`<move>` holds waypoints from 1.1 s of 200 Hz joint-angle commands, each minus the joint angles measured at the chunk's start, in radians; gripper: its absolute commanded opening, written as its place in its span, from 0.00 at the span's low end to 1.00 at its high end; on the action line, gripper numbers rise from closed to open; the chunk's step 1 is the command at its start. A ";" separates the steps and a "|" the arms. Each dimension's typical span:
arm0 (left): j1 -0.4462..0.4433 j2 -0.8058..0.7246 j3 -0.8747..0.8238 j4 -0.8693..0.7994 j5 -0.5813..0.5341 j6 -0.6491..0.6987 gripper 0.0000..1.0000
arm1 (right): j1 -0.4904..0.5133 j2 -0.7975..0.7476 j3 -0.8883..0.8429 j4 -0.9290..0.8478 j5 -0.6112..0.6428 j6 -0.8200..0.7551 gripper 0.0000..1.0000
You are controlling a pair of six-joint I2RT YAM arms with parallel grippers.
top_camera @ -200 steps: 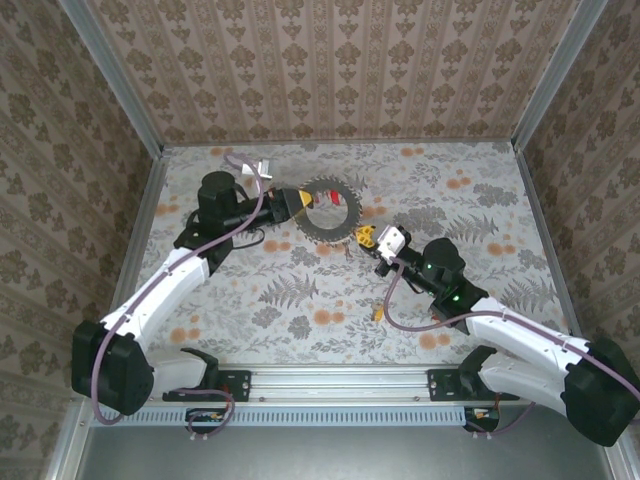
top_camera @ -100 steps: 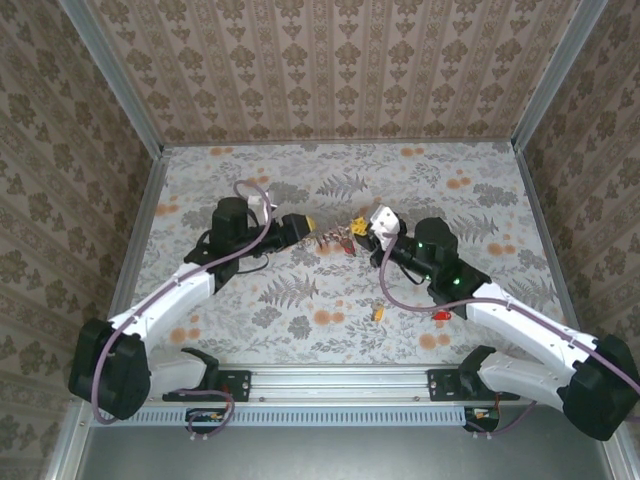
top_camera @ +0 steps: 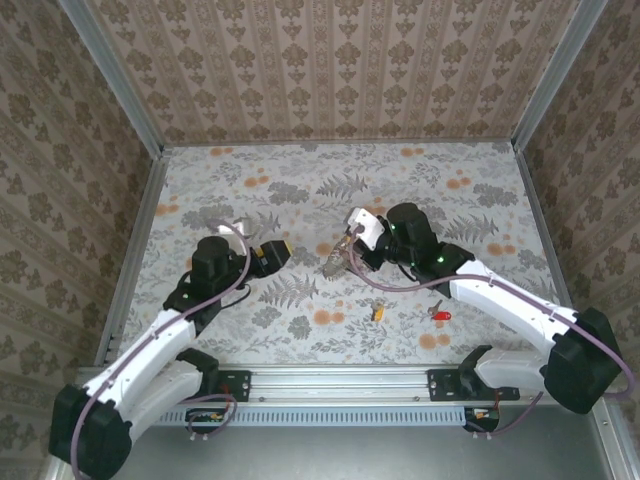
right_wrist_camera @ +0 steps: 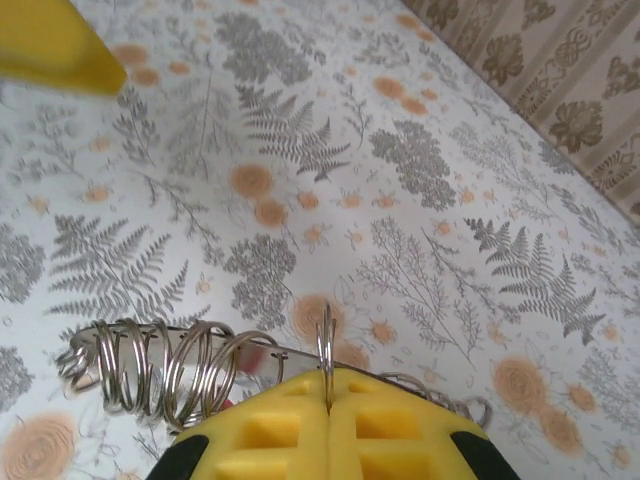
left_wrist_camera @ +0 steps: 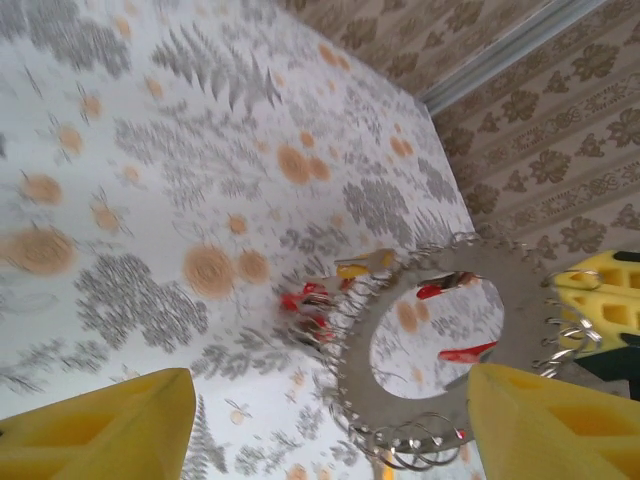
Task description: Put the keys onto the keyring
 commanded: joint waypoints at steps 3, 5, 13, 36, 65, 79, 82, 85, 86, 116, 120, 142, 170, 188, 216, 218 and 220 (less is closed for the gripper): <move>0.005 -0.093 -0.040 0.016 -0.107 0.150 0.73 | 0.078 0.031 0.059 -0.068 0.097 -0.247 0.00; 0.005 -0.099 -0.043 0.020 -0.108 0.159 0.73 | 0.088 0.034 0.060 -0.069 0.106 -0.266 0.00; 0.006 -0.118 -0.052 0.029 -0.116 0.193 0.72 | 0.125 0.049 0.064 -0.071 0.138 -0.319 0.00; 0.005 -0.139 -0.056 0.036 -0.121 0.284 0.71 | 0.222 0.095 0.072 -0.040 0.182 -0.393 0.00; 0.006 -0.118 -0.038 0.017 -0.065 0.390 0.65 | 0.294 0.151 0.069 -0.017 0.194 -0.408 0.00; 0.006 -0.105 -0.041 0.021 -0.020 0.432 0.61 | 0.303 0.152 0.064 -0.019 0.169 -0.370 0.00; 0.005 -0.102 -0.043 0.025 -0.009 0.441 0.60 | 0.301 0.174 0.061 -0.016 0.157 -0.357 0.00; 0.005 -0.099 -0.044 0.029 0.003 0.447 0.59 | 0.299 0.176 0.057 -0.012 0.146 -0.347 0.00; 0.005 -0.099 -0.045 0.030 0.005 0.451 0.59 | 0.299 0.175 0.056 -0.011 0.142 -0.345 0.00; 0.005 -0.091 -0.064 0.057 0.133 0.554 0.53 | 0.249 0.127 0.019 0.013 -0.047 -0.244 0.00; 0.005 -0.092 -0.066 0.060 0.149 0.574 0.53 | 0.240 0.122 0.015 0.017 -0.073 -0.227 0.00; 0.004 -0.093 -0.071 0.071 0.205 0.633 0.52 | 0.206 0.117 0.000 0.009 -0.177 -0.164 0.00; -0.002 -0.071 -0.082 0.130 0.242 0.638 0.51 | 0.188 0.106 -0.037 0.030 -0.189 -0.079 0.00; -0.009 -0.041 -0.083 0.164 0.284 0.678 0.51 | 0.159 0.087 -0.087 0.088 -0.253 -0.066 0.00; -0.034 0.008 -0.067 0.179 0.351 0.813 0.50 | 0.089 0.082 -0.094 0.088 -0.341 -0.038 0.00; -0.035 0.013 -0.064 0.182 0.354 0.818 0.50 | 0.087 0.081 -0.096 0.087 -0.346 -0.039 0.00; -0.036 0.019 -0.064 0.186 0.357 0.827 0.50 | 0.081 0.080 -0.097 0.088 -0.351 -0.041 0.00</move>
